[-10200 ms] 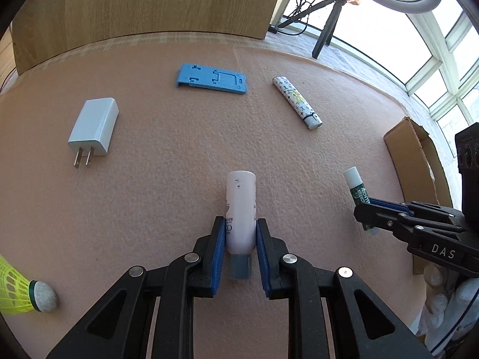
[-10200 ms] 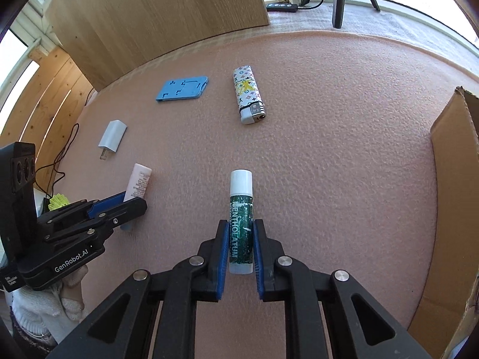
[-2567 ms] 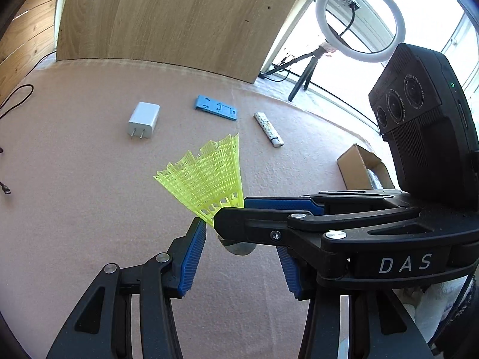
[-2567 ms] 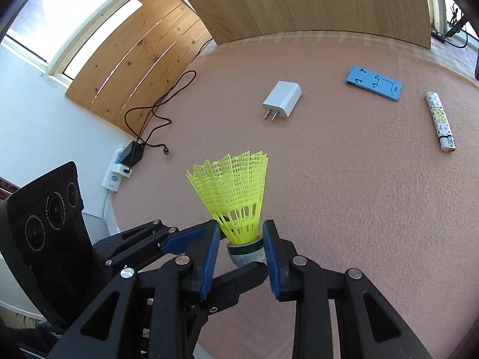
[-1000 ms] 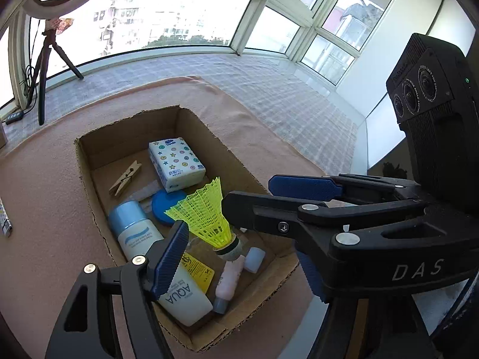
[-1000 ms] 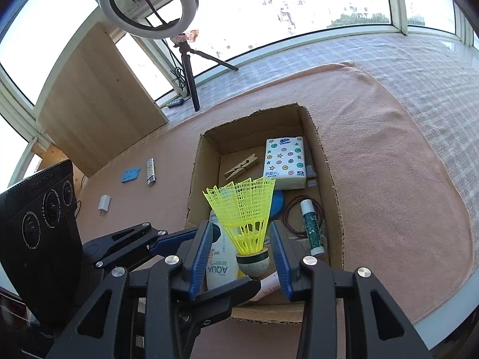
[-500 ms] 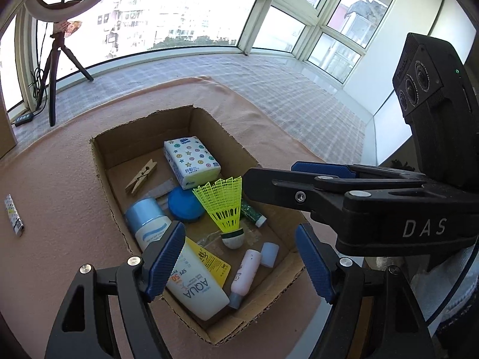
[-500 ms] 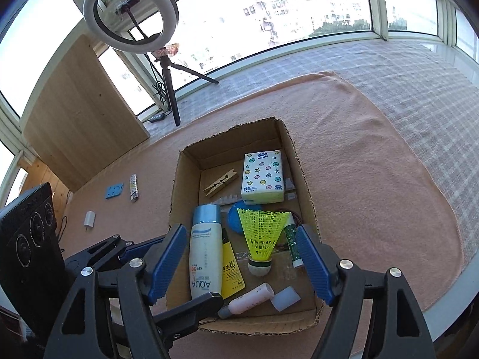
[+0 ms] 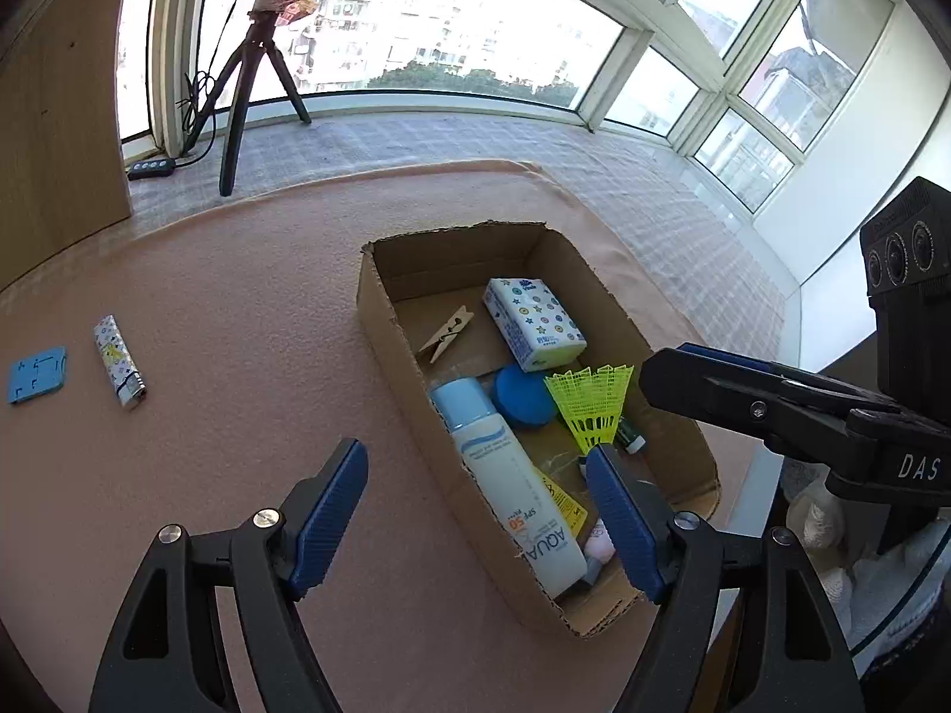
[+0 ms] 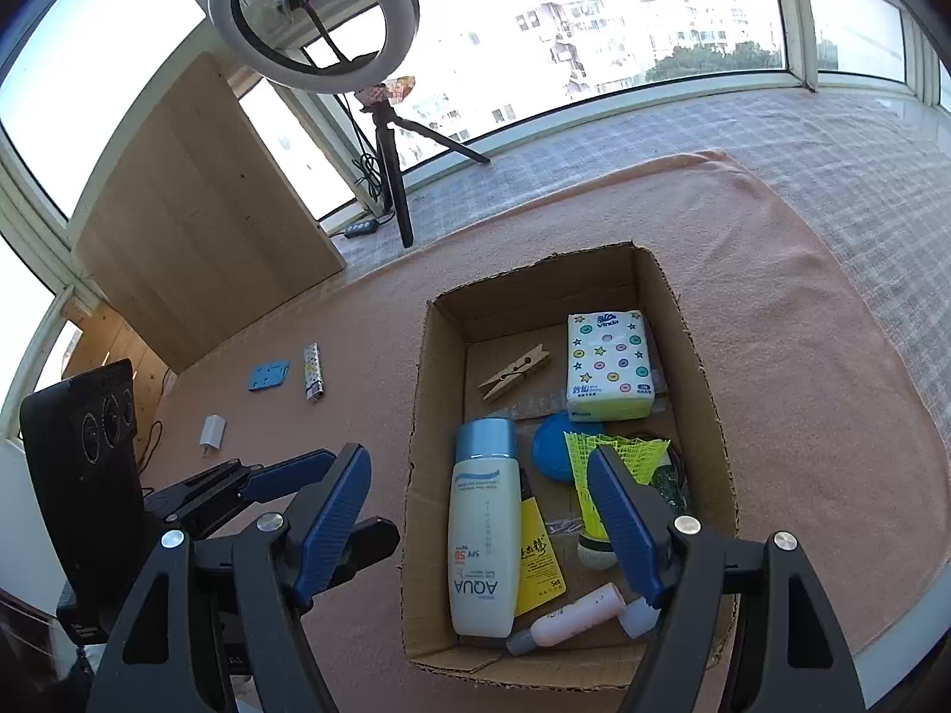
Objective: Organize objects
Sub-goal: 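Carry the shuttlecock with the right gripper into the box and release, then move the left gripper to the blue phone stand and grasp it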
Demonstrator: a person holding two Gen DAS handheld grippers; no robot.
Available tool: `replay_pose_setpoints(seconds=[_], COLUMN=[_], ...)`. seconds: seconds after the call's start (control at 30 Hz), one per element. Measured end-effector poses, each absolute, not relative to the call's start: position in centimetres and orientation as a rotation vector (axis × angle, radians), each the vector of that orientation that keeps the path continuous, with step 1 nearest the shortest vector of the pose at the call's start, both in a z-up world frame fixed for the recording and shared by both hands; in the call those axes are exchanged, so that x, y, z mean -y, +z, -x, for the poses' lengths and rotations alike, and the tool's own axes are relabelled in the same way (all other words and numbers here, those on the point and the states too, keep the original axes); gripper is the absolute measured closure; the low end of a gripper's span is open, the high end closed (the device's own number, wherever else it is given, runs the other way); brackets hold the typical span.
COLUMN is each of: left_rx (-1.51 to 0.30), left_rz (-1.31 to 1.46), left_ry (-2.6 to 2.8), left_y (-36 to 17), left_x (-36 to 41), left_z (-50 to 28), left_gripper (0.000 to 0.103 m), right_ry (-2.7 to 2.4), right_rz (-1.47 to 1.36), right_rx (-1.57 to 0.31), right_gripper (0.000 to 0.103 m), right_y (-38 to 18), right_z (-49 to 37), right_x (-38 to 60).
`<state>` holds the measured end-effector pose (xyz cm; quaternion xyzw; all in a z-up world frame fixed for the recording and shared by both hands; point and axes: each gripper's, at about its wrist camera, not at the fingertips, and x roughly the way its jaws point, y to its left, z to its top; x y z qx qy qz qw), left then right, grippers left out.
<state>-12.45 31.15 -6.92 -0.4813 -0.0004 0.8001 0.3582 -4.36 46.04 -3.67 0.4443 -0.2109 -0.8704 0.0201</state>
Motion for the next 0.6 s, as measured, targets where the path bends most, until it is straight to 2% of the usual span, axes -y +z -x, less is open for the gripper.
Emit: replay_pose_setpoints(seconds=[0.33, 0.6], left_rx=[0.092, 0.087], left_rz=[1.303, 1.409], left_ry=[2.298, 2.460], left_y=[-6.7, -7.6], left_x=[-20.5, -13.5], left_z=[19.3, 26.7], left_gripper=[0.024, 0.024], right_ry=[-2.611, -2.547], right_rz=[-1.356, -1.342], right_rx=[0.574, 0.511], right_gripper=[0.031, 0.031], right_y=[-3.1, -2.9], right_z=[8.4, 10.8], right_x=[-40.9, -36.9])
